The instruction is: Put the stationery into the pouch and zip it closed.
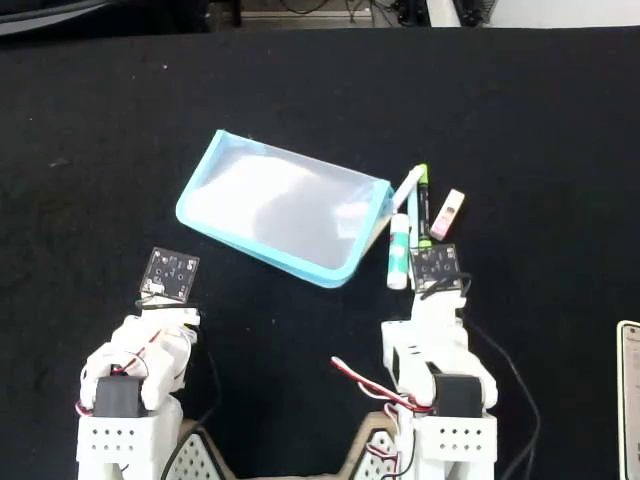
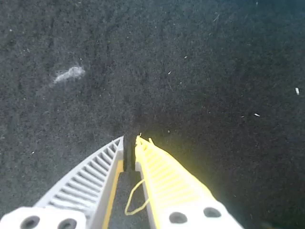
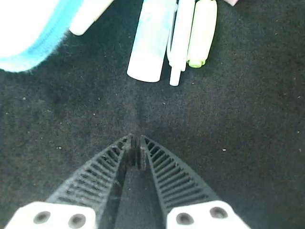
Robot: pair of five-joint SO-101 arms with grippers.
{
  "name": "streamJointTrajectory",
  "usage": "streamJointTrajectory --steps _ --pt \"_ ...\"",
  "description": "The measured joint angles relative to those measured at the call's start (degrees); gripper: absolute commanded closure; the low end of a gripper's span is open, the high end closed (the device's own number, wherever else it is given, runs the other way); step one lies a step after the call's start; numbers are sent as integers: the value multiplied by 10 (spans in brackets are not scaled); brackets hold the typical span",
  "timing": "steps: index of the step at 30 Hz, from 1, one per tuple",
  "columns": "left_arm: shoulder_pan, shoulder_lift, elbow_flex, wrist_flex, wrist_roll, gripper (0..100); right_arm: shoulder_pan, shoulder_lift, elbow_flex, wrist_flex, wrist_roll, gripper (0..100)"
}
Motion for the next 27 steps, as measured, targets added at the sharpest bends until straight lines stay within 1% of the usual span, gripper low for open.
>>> streamJointTrajectory --steps 20,21,23,25,27 --pt "0 0 0 -3 0 948 0 0 0 0 0 986" --pt "0 0 0 -12 0 947 0 0 0 0 0 986" --pt "-11 0 0 -61 -2 946 0 0 0 0 0 986" --pt "-41 0 0 -138 -3 945 0 0 0 0 0 986" --pt "-73 0 0 -226 -3 945 0 0 0 -27 0 986"
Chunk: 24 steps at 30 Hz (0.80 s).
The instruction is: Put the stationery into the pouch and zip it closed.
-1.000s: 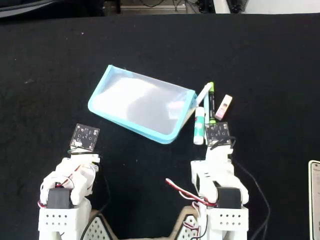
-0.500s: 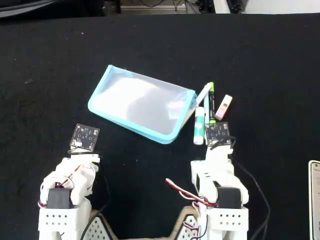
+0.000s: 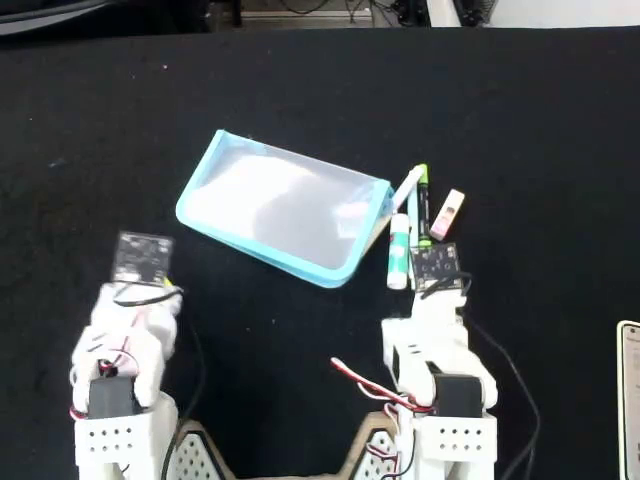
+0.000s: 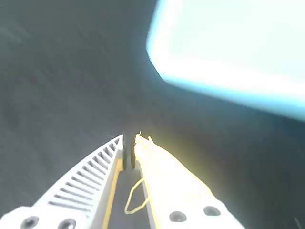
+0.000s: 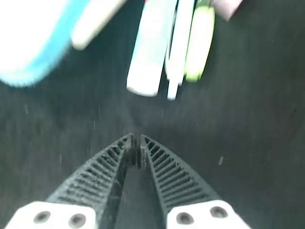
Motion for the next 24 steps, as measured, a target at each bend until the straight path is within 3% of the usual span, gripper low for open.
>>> streamJointTrajectory --steps 3,8,13,19,24 --pt "-31 0 0 -91 -1 945 11 0 -7 -81 0 986" --pt "-43 0 0 -136 -1 945 43 0 -45 -188 0 986" --pt "-42 0 0 -236 6 945 48 0 -51 -253 0 986" --pt "-42 1 -71 -267 121 945 38 0 -134 -265 0 912" --pt "-26 6 -126 -242 189 945 -22 0 -219 -203 0 933"
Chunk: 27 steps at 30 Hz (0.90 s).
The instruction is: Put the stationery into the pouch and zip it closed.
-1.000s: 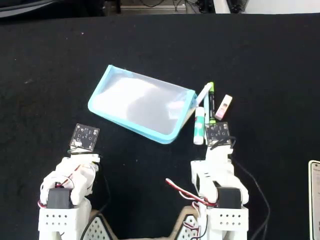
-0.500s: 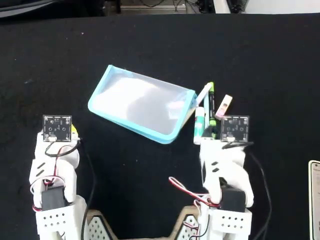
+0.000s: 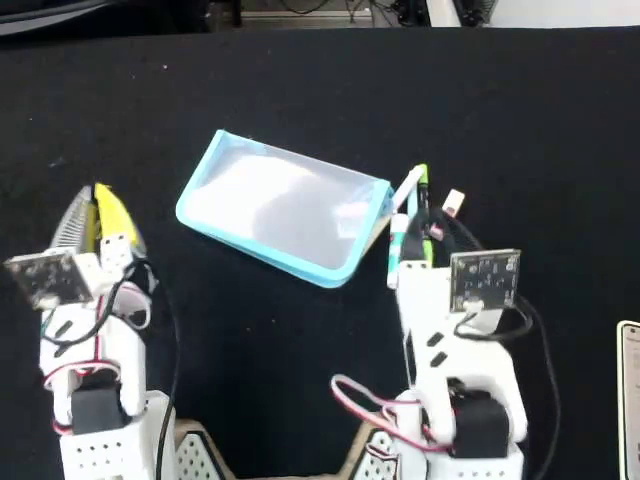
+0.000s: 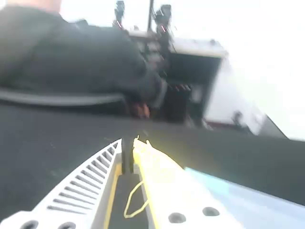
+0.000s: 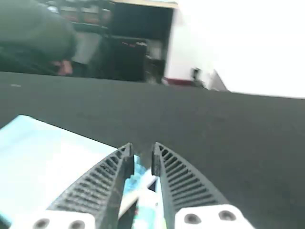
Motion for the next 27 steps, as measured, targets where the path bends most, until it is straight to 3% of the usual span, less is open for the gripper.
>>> streamJointTrajectory --steps 9,12,16,23,27 --pt "49 157 40 -21 75 903 -109 4 -109 55 0 932" --pt "48 222 40 -41 85 839 -121 81 -133 55 0 932" --pt "49 295 40 -56 89 842 -126 229 -163 49 0 932" --pt "49 356 40 -62 90 841 -86 468 -141 -109 0 930" --pt "49 356 40 -62 92 841 -57 561 -135 -182 0 855"
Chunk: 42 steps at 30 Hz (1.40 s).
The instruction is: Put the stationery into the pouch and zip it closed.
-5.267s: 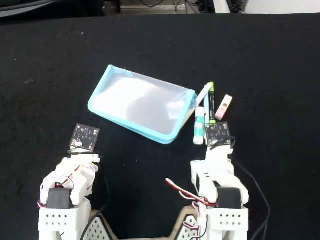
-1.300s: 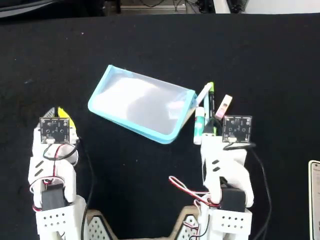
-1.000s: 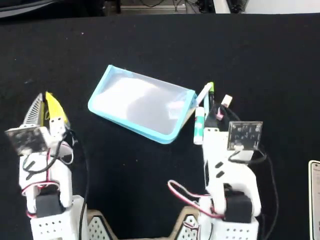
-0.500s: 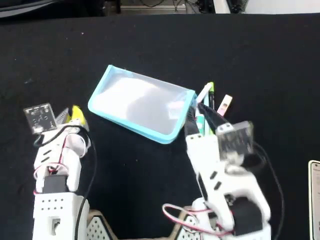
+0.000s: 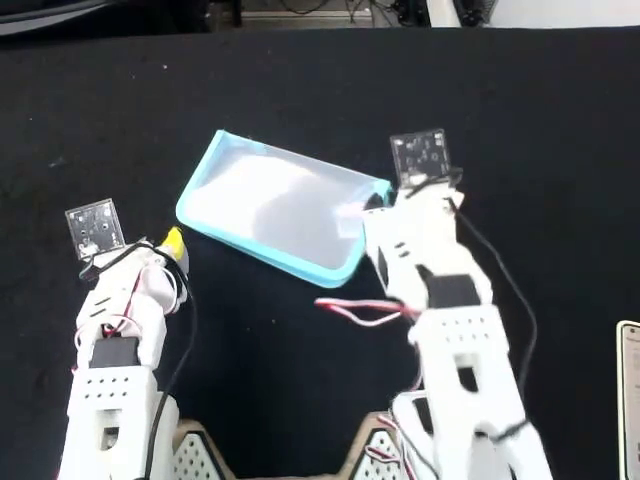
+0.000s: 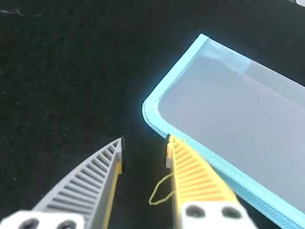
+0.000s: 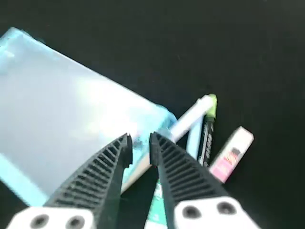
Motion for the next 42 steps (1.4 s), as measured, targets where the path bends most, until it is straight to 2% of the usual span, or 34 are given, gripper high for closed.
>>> streamJointTrajectory --steps 2,5,14,18,31,36,39,42 --pt "0 0 0 0 2 841 18 45 -8 -8 0 832" --pt "0 0 0 0 2 841 35 120 -41 -13 0 855" --pt "0 0 0 0 2 841 40 309 -130 -15 0 861" --pt "0 0 0 0 2 841 29 315 -133 -15 0 861" --pt "0 0 0 0 2 841 -105 316 -127 -15 0 860" --pt "0 0 0 0 2 841 -100 295 -110 -20 75 860" --pt "0 0 0 0 2 841 -75 248 -77 -40 92 858" --pt "0 0 0 0 2 841 -47 219 -58 -61 100 809"
